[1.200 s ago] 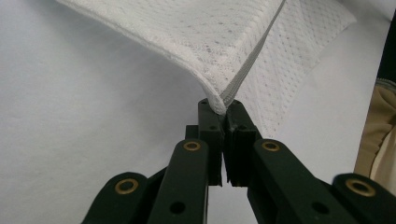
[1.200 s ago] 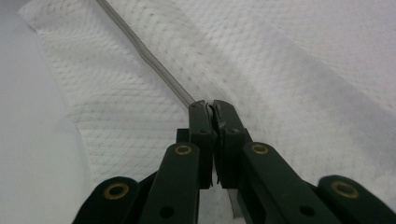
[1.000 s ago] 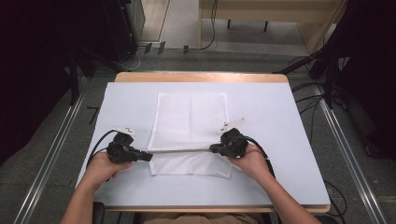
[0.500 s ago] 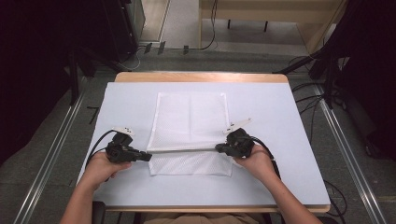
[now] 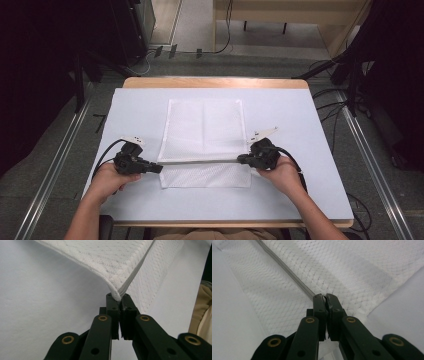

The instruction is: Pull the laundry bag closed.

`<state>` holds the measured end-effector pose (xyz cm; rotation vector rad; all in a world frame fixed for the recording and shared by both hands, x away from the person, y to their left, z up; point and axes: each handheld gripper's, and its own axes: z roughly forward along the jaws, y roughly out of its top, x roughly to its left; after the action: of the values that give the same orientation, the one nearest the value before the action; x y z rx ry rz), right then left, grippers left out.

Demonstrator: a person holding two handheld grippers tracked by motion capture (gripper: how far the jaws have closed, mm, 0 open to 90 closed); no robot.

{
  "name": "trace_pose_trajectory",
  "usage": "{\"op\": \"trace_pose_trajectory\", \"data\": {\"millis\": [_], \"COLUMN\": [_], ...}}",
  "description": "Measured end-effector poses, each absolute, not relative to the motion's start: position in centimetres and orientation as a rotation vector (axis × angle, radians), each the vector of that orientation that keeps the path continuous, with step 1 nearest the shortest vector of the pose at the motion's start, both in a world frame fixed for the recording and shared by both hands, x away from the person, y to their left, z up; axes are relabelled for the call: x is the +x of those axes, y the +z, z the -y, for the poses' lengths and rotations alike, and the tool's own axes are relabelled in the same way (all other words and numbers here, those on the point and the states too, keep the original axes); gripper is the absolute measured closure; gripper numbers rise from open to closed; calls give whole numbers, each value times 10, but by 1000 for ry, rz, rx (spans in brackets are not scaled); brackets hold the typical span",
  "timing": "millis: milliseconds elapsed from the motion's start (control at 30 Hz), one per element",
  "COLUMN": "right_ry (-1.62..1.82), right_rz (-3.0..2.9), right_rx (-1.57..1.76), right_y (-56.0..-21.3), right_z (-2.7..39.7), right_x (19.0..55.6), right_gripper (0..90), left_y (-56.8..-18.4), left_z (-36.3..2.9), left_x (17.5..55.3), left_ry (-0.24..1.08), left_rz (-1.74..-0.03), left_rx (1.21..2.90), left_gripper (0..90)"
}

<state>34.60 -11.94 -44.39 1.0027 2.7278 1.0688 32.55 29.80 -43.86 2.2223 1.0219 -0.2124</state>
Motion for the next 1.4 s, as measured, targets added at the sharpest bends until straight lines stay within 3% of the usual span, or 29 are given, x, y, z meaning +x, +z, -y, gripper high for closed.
{"op": "trace_pose_trajectory", "data": {"millis": [267, 600, 833, 1167, 1400], "right_ry": [1105, 1180, 1216, 1262, 1274], "right_rz": [-2725, -2660, -2598, -2496, -2423], "right_rx": [992, 988, 989, 1074, 1132], "right_y": [-446, -444, -446, -443, -440], "right_z": [120, 123, 129, 145, 166], "right_x": [346, 347, 349, 355, 360], "right_gripper": [863, 592, 492, 362, 335], "left_y": [-436, -434, -433, -429, -427], "left_z": [-298, -291, -292, -300, -307], "left_x": [326, 327, 329, 330, 331], "left_ry": [-210, -179, -128, -10, 44], "left_rz": [-1027, -1031, -1043, -1077, -1099], "left_rx": [2203, 2195, 2175, 2114, 2087], "left_gripper": [842, 605, 466, 378, 364]}}
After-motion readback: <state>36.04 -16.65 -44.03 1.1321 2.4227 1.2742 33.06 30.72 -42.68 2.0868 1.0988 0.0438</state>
